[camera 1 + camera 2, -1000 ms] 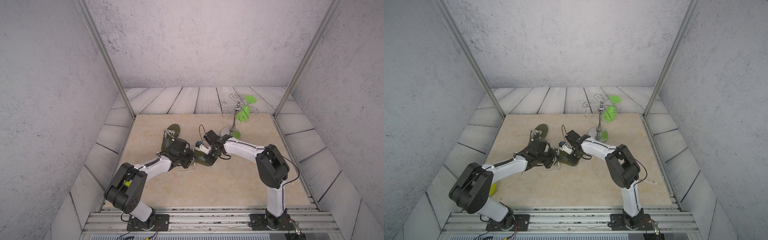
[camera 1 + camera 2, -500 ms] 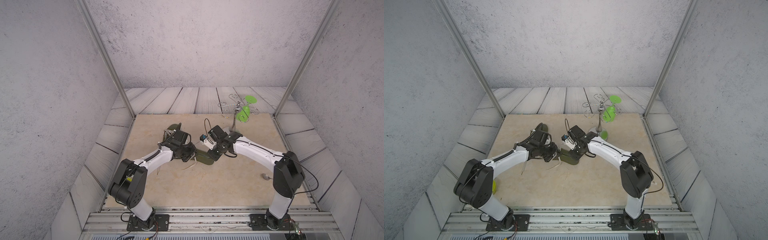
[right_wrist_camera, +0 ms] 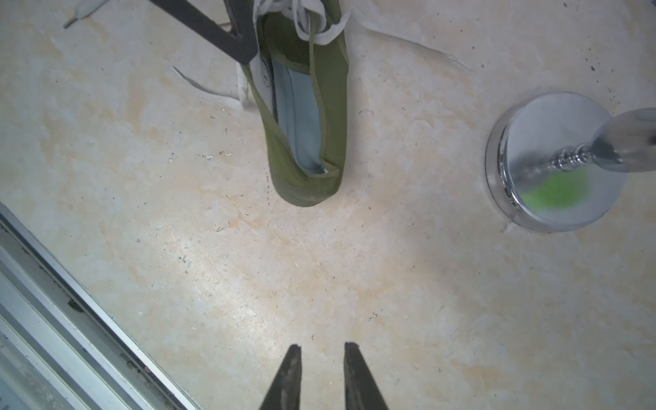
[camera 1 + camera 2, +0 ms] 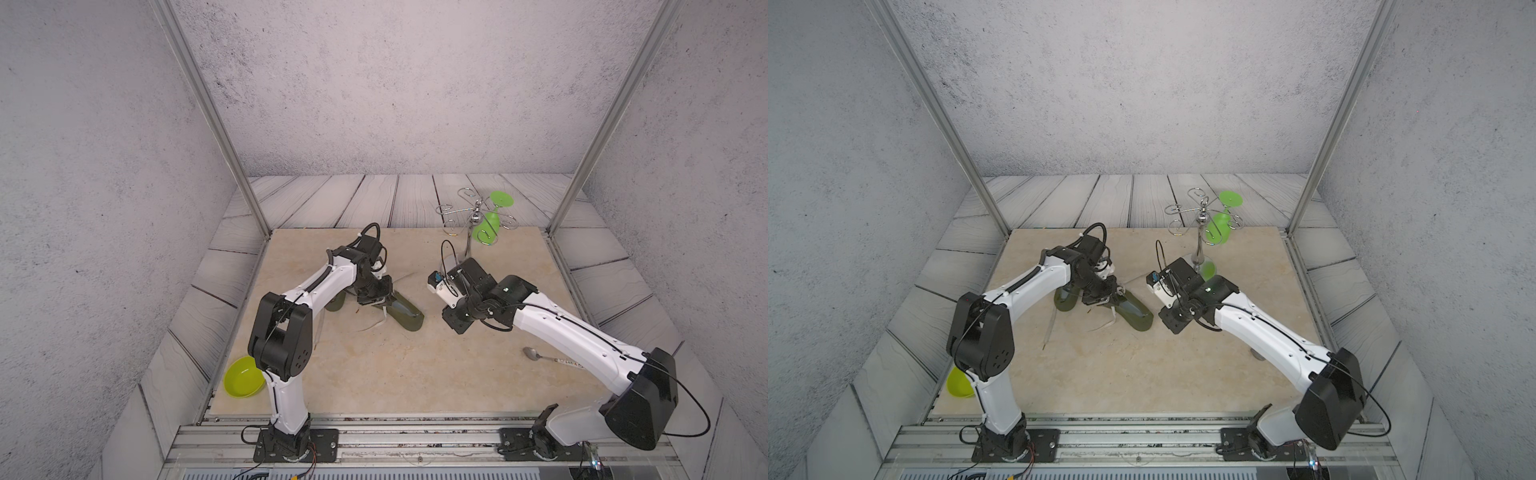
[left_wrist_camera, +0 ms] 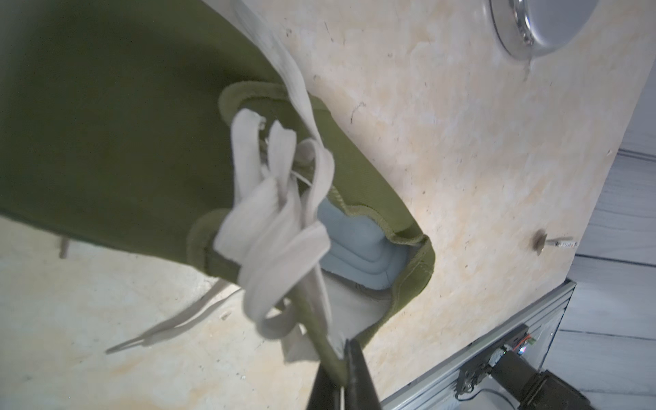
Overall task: Insert the insole into the shoe
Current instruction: Adjust the shoe at the center of the board.
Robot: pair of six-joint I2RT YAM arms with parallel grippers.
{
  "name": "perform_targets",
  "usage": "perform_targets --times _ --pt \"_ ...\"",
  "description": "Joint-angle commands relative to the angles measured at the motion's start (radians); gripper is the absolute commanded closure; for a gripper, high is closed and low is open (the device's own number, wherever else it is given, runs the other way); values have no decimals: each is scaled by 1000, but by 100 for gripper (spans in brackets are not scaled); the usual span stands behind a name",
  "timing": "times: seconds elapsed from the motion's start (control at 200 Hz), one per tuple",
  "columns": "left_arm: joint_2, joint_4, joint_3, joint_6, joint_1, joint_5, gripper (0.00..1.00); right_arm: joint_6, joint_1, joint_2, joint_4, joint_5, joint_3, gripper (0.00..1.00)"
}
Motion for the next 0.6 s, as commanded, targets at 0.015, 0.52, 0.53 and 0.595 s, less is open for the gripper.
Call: perform_targets --times 0.015,0.52,0.53,0.595 --pt "-64 -139 82 159 -16 17 100 14 1 -29 -32 30 10 76" --pt "228 -426 447 402 17 16 100 11 0 -65 -42 60 -7 76" --pt "235 -422 449 406 19 19 100 11 0 -66 -43 61 -8 76" --pt "268 -403 460 406 25 19 100 8 0 -70 -50 66 -10 76"
